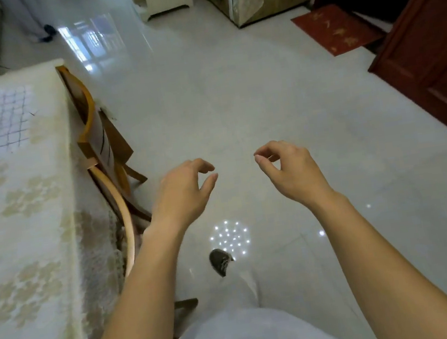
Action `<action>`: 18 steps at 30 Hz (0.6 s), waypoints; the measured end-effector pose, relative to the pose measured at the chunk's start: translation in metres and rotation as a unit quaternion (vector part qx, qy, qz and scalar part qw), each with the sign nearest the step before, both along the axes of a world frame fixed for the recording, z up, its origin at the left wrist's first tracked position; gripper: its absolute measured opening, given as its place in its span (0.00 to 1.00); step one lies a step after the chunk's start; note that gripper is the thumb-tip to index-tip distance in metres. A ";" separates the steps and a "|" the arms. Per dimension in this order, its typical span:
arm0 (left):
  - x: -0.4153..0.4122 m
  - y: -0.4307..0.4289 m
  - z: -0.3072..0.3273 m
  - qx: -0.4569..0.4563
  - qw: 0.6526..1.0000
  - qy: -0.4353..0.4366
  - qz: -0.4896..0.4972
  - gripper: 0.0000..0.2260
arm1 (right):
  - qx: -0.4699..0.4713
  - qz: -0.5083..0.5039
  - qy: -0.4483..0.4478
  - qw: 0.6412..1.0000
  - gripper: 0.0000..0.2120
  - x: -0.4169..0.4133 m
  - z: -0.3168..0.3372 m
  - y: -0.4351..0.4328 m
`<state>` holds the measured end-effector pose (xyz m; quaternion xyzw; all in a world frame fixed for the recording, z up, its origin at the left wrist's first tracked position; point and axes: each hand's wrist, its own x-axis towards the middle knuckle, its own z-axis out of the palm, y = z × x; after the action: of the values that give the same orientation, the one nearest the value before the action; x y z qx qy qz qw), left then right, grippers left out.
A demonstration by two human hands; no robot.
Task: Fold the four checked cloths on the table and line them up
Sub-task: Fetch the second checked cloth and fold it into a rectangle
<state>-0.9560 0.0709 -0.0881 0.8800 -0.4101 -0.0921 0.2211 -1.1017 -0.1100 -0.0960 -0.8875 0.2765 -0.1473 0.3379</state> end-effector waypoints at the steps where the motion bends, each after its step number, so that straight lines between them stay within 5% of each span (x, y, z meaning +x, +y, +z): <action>1: 0.014 -0.015 -0.003 -0.005 1.000 0.009 -0.001 0.15 | -0.007 -0.008 0.003 1.000 0.07 0.008 0.002 -0.016; 11: 0.178 -0.146 0.014 -0.072 0.995 0.064 -0.018 0.12 | -0.067 -0.028 0.030 0.997 0.08 0.163 0.050 -0.125; 18: 0.268 -0.135 0.010 -0.043 0.998 0.035 0.024 0.14 | -0.091 0.051 0.061 0.993 0.09 0.278 0.032 -0.133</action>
<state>-0.6878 -0.0638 -0.0783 0.8757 -0.3843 -0.0996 0.2748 -0.8236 -0.2434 -0.0644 -0.9348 0.2363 -0.0996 0.2456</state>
